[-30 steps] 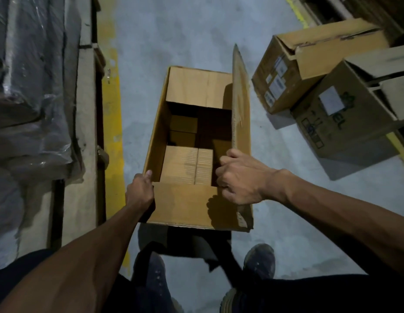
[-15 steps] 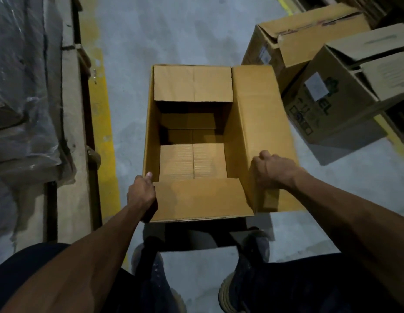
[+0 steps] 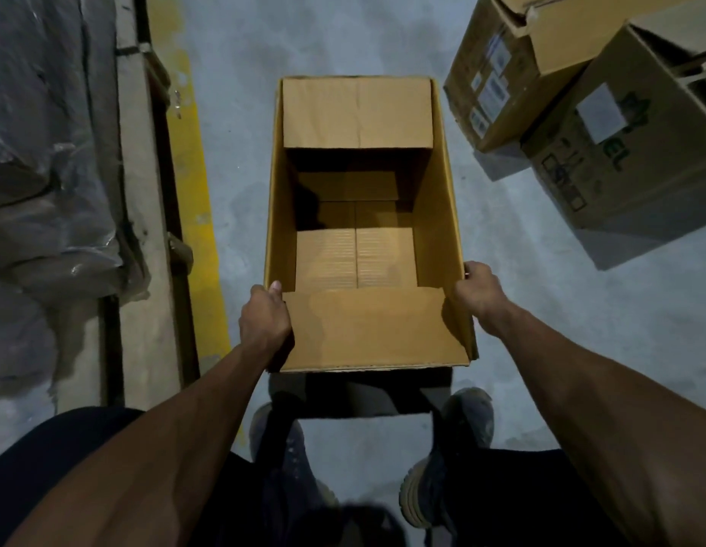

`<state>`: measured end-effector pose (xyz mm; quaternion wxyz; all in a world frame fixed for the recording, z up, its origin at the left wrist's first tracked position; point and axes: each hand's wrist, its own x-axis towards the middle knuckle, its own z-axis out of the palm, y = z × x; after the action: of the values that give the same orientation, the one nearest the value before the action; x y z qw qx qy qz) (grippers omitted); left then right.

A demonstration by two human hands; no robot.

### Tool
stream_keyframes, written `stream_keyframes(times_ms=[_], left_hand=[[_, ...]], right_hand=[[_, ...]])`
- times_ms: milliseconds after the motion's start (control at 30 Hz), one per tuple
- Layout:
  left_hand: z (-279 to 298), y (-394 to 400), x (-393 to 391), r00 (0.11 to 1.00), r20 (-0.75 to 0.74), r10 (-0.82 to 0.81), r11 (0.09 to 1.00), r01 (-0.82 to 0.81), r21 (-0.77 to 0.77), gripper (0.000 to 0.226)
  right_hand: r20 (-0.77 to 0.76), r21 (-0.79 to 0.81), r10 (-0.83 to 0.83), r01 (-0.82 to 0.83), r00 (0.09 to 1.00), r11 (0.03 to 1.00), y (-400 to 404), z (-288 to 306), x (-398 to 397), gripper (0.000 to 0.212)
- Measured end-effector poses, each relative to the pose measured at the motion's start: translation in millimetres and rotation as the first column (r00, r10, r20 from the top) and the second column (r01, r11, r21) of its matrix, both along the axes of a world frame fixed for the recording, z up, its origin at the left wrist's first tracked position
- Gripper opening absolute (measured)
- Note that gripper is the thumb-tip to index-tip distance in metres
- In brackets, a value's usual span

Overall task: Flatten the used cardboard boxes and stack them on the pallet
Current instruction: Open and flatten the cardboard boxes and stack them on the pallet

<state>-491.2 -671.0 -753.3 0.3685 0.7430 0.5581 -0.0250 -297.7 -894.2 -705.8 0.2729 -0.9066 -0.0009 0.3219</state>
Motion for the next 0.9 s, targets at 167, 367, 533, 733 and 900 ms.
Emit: stream_keyframes(times_ms=[167,367,533,733,900], left_hand=[[13,-5,-1,0.935,-0.162,-0.317,0.891,0.352,0.287,0.056],[17,-24,44,0.456,-0.286,-0.843,0.454,0.888,0.077,0.063],[25,-20,70,0.597,-0.176,-0.783,0.621,0.732,-0.282,0.059],[79,0,87,0.66,-0.1,-0.744,0.665,0.747,-0.014,0.051],[146,1,83,0.489,0.081,-0.868,0.459,0.855,-0.24,0.011]], right_hand=[[0.057,-0.108,0.037,-0.03,0.998,0.994,1,-4,-21,0.038],[0.02,-0.076,-0.002,0.003,1.0,0.997,1,-10,-20,0.043],[-0.159,0.019,-0.207,0.213,0.965,0.977,4,-4,-6,0.062],[-0.432,0.193,-0.317,0.43,0.844,0.882,-18,2,8,0.067],[-0.433,0.233,-0.235,0.36,0.87,0.903,-25,9,2,0.056]])
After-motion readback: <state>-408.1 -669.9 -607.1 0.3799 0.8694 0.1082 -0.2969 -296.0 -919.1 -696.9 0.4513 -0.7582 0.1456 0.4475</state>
